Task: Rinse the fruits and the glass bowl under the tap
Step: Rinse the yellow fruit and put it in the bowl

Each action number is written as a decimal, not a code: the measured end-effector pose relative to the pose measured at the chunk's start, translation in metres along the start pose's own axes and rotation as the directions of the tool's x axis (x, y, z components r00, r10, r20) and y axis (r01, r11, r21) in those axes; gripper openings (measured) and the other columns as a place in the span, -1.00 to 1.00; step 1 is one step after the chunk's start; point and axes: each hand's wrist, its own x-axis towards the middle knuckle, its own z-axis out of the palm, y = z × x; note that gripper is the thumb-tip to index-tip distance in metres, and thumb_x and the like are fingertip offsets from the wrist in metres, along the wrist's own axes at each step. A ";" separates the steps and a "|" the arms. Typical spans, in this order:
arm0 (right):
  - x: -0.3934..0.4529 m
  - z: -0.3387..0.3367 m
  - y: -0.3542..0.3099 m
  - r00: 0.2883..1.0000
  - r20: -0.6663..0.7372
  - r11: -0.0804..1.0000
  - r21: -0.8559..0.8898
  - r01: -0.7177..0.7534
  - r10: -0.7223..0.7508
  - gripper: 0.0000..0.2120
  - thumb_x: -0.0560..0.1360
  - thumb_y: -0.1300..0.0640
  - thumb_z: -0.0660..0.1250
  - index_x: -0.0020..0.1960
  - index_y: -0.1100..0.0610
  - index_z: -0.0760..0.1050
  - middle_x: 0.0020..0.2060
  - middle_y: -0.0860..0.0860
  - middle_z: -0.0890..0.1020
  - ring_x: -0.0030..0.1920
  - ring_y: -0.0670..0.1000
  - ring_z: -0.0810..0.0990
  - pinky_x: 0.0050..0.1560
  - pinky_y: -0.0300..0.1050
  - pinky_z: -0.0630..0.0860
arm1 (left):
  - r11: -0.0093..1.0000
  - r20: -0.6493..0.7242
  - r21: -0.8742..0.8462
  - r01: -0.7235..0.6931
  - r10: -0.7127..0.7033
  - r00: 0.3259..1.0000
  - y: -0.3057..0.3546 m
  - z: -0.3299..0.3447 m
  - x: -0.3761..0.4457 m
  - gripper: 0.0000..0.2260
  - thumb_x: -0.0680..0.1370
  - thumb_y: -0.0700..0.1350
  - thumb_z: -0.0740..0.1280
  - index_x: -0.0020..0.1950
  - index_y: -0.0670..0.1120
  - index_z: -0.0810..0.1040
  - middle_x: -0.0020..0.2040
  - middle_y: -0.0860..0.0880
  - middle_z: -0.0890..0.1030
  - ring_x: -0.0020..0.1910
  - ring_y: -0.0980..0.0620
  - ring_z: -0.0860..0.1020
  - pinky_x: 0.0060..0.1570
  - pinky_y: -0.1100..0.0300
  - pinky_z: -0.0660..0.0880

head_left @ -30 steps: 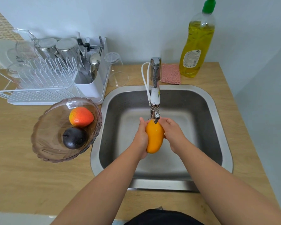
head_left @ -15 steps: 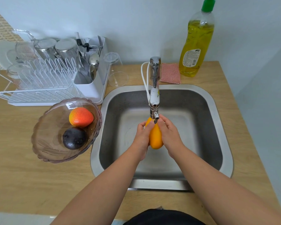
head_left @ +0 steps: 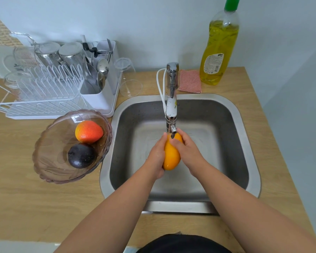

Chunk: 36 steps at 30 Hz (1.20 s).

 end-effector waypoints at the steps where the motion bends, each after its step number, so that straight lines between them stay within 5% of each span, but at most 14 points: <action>1: 0.003 -0.001 -0.005 0.999 -0.028 0.999 0.033 -0.017 0.018 -0.47 0.47 -0.19 0.30 0.42 -0.19 0.35 0.36 0.01 0.44 0.27 0.06 0.50 0.27 0.12 0.50 | 1.000 0.025 -0.002 0.009 -0.009 1.000 -0.002 0.000 0.001 -0.63 0.58 0.25 0.29 0.29 0.10 0.52 0.20 -0.15 0.65 0.16 -0.17 0.64 0.19 -0.14 0.58; 5: -0.001 0.000 -0.015 0.992 -0.061 0.992 0.057 -0.108 0.112 -0.62 0.63 -0.15 0.12 0.40 -0.10 0.37 0.31 0.01 0.48 0.23 0.05 0.48 0.18 -0.02 0.46 | 1.000 0.007 0.011 -0.021 0.021 1.000 -0.008 -0.002 0.004 -0.61 0.59 0.20 0.31 0.36 0.11 0.43 0.29 -0.15 0.56 0.24 -0.22 0.57 0.19 -0.15 0.57; 8: -0.022 0.004 -0.013 0.993 0.063 0.990 0.091 -0.108 0.102 -0.65 0.65 -0.13 0.06 0.42 -0.13 0.29 0.23 -0.11 0.46 0.18 -0.08 0.44 0.15 -0.12 0.33 | 0.991 -0.087 -0.132 -0.025 0.013 0.996 -0.003 -0.003 0.008 -0.66 0.62 0.20 0.25 0.34 0.11 0.47 0.30 -0.17 0.57 0.22 -0.21 0.60 0.20 -0.17 0.57; 13: -0.032 0.009 0.001 0.983 0.184 0.995 0.089 -0.040 0.023 -0.52 0.62 -0.01 0.22 0.50 -0.13 0.18 0.30 -0.14 0.44 0.23 -0.13 0.46 0.11 -0.25 0.38 | 0.991 -0.192 -0.118 -0.070 0.046 0.980 0.002 -0.005 0.016 -0.74 0.68 0.14 0.13 0.26 0.19 0.54 0.28 -0.15 0.58 0.24 -0.24 0.58 0.20 -0.19 0.56; 17: -0.021 0.007 0.001 1.000 0.009 0.999 0.047 0.004 -0.005 -0.62 0.54 -0.08 0.34 0.32 -0.14 0.35 0.21 0.00 0.49 0.18 0.01 0.52 0.06 -0.12 0.52 | 0.997 -0.141 0.046 -0.055 0.061 0.988 0.002 0.000 0.010 -0.59 0.62 0.20 0.24 0.37 0.00 0.43 0.24 -0.13 0.60 0.19 -0.14 0.62 0.17 -0.13 0.60; 21: -0.008 0.004 -0.007 0.983 -0.160 0.995 0.055 -0.082 0.089 -0.88 0.61 -0.06 0.20 0.13 -0.12 0.40 0.19 0.05 0.50 0.12 0.08 0.53 0.18 0.14 0.53 | 0.994 -0.019 0.070 -0.085 0.086 0.996 -0.002 -0.001 0.004 -0.60 0.60 0.06 0.33 0.41 0.02 0.38 0.32 -0.13 0.53 0.23 -0.15 0.57 0.17 -0.13 0.60; 25: -0.010 0.005 -0.010 0.943 -0.035 0.929 0.188 -0.320 0.332 -0.69 0.63 -0.15 0.08 0.30 -0.06 0.32 0.21 0.08 0.49 0.18 0.16 0.51 0.24 0.24 0.48 | 0.982 0.002 0.018 -0.188 0.188 0.982 -0.002 0.005 -0.003 -0.73 0.63 -0.14 0.21 0.18 0.24 0.42 0.20 -0.03 0.54 0.16 -0.10 0.55 0.07 -0.05 0.58; 28: -0.020 0.010 -0.006 0.959 0.081 0.952 0.122 -0.280 0.272 -0.65 0.63 -0.15 0.07 0.40 -0.16 0.25 0.26 0.03 0.47 0.19 0.14 0.53 0.12 0.17 0.57 | 0.969 -0.118 0.070 -0.236 0.243 0.963 -0.002 0.005 0.000 -0.76 0.61 -0.10 0.16 0.13 0.24 0.45 0.19 -0.08 0.54 0.13 -0.11 0.55 0.05 -0.05 0.58; 31: -0.023 0.011 0.005 0.982 0.132 0.986 0.079 -0.148 0.137 -0.43 0.63 -0.04 0.19 0.55 -0.19 0.03 0.42 -0.06 0.33 0.35 0.09 0.43 0.32 0.15 0.46 | 0.980 -0.231 0.154 -0.125 0.159 0.960 0.005 0.001 0.011 -0.75 0.64 0.08 0.13 0.27 0.10 0.47 0.24 -0.11 0.55 0.16 -0.13 0.55 0.21 -0.14 0.54; 33: -0.024 0.008 0.007 0.988 0.138 0.992 0.094 -0.088 0.075 -0.38 0.60 0.01 0.26 0.55 -0.21 0.03 0.43 -0.08 0.31 0.38 0.04 0.39 0.36 0.04 0.41 | 0.972 -0.209 0.236 -0.018 0.068 0.976 0.009 -0.002 0.016 -0.59 0.58 0.28 0.14 0.26 0.05 0.46 0.21 -0.12 0.59 0.14 -0.12 0.59 0.23 -0.15 0.54; 36: -0.023 0.002 0.002 0.996 0.083 0.996 0.080 -0.025 0.018 -0.57 0.58 0.00 0.30 0.35 -0.28 0.22 0.27 -0.02 0.43 0.20 0.02 0.52 0.11 -0.11 0.53 | 0.953 -0.099 0.303 0.001 0.030 0.995 0.007 -0.004 0.012 -0.55 0.59 0.35 0.14 0.31 0.07 0.43 0.18 -0.06 0.63 0.13 -0.09 0.63 0.13 -0.06 0.61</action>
